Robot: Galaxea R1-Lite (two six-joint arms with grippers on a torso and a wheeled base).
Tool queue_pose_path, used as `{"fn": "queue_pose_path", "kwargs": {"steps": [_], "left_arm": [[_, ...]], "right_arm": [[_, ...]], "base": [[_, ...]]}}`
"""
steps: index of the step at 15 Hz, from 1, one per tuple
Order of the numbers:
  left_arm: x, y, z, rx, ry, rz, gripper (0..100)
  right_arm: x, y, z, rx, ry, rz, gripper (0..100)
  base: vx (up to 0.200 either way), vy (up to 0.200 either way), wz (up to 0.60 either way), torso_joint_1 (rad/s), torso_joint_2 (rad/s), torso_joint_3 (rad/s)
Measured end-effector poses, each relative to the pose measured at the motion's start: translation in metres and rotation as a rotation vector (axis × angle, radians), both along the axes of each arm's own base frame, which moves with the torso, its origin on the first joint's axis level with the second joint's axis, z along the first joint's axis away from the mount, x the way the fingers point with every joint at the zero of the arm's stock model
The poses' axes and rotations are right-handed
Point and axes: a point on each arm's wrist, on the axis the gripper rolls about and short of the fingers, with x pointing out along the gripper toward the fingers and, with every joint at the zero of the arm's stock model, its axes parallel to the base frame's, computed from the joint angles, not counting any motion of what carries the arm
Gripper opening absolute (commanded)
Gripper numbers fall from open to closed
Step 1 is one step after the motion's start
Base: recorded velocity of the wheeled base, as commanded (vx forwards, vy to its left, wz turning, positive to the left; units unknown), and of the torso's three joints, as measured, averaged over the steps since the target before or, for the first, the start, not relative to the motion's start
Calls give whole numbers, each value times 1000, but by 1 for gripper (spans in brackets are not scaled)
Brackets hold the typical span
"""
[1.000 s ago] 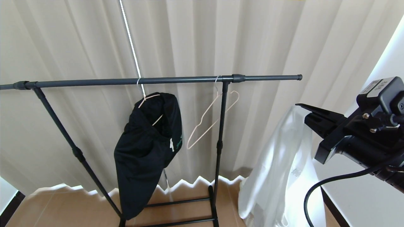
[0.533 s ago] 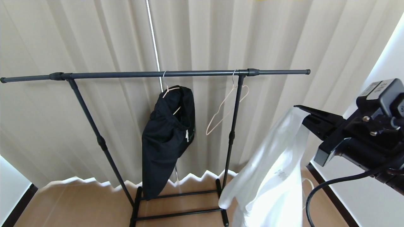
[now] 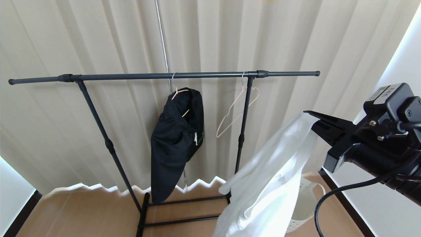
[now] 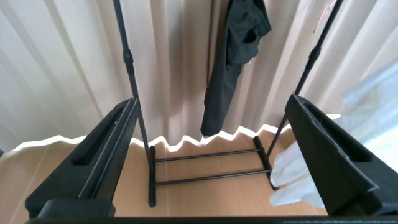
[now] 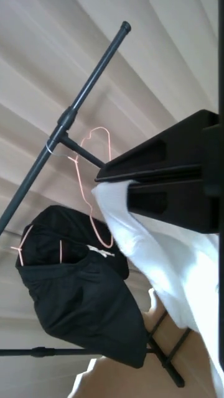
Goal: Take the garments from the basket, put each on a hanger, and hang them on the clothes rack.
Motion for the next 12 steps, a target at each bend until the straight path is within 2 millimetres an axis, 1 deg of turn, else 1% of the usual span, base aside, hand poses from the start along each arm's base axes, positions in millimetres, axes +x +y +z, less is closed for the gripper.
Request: {"fn": "queue_pose_path", "kwargs": {"steps": [2, 3, 4, 6, 8, 10, 12], "left_arm": [[2, 0, 1, 14, 51, -7, 100], [5, 0, 7, 17, 90, -28, 100], [9, -1, 15, 12, 131, -64, 100], [22, -3, 39, -12, 212, -149, 100], [42, -5, 62, -38, 296, -204, 100], [73, -9, 89, -111, 389, -256, 100], [109, -22, 117, -225, 472, -306, 100]], "right_arm": [[6, 12, -3, 80, 78, 17, 0], [13, 20, -4, 141, 142, 4, 0], [20, 27, -5, 167, 198, -12, 0], [31, 38, -8, 198, 285, -39, 0], [41, 46, -5, 237, 357, -61, 0], [50, 53, -3, 264, 447, -101, 0], [57, 57, -4, 223, 525, -155, 0]], "base": [[0, 0, 0, 0, 0, 0], [0, 0, 0, 0, 0, 0], [0, 0, 0, 0, 0, 0], [0, 0, 0, 0, 0, 0], [0, 0, 0, 0, 0, 0], [0, 0, 0, 0, 0, 0], [0, 0, 0, 0, 0, 0]]}}
